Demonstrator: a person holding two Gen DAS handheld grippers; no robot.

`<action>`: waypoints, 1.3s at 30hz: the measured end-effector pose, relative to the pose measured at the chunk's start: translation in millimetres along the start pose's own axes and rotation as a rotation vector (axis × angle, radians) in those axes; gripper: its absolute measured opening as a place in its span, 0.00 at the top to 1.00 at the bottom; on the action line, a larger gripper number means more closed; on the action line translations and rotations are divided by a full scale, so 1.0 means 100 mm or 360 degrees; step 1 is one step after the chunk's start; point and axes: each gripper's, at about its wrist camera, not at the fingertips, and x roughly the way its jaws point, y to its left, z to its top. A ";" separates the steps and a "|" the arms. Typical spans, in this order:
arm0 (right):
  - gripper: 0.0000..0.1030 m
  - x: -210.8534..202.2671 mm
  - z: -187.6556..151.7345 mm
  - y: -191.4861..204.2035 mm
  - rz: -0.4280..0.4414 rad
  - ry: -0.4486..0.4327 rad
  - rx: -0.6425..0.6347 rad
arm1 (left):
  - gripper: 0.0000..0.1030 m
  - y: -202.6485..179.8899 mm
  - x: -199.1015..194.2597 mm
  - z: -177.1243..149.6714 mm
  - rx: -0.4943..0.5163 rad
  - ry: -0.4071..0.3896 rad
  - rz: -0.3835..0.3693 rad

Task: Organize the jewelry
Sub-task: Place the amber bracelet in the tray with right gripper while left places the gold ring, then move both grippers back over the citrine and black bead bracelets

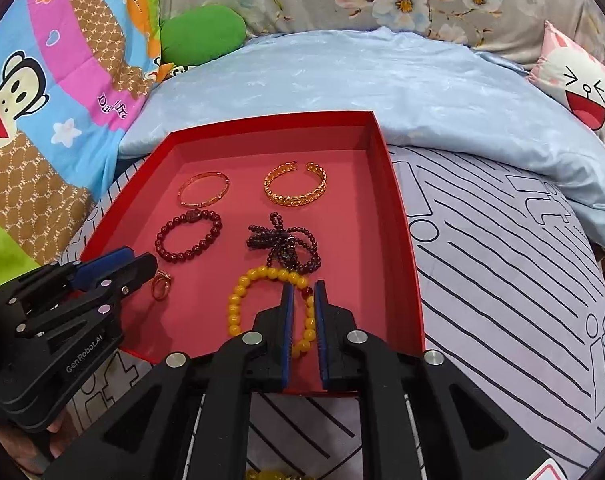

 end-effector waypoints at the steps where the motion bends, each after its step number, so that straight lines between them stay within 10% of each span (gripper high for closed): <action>1: 0.73 -0.02 0.00 -0.01 0.0001 -0.0012 0.0006 | 0.60 0.01 -0.02 0.00 -0.0005 -0.0015 0.0006; 16: 0.72 -0.67 -0.36 -0.24 0.0024 -0.0076 0.0117 | 0.55 -0.14 -0.54 -0.17 -0.0004 -0.0092 -0.0009; 39: 0.74 -0.91 -1.39 -0.27 0.0030 0.0148 0.0085 | 0.55 -0.68 -0.77 -1.03 0.0025 0.0127 -0.0106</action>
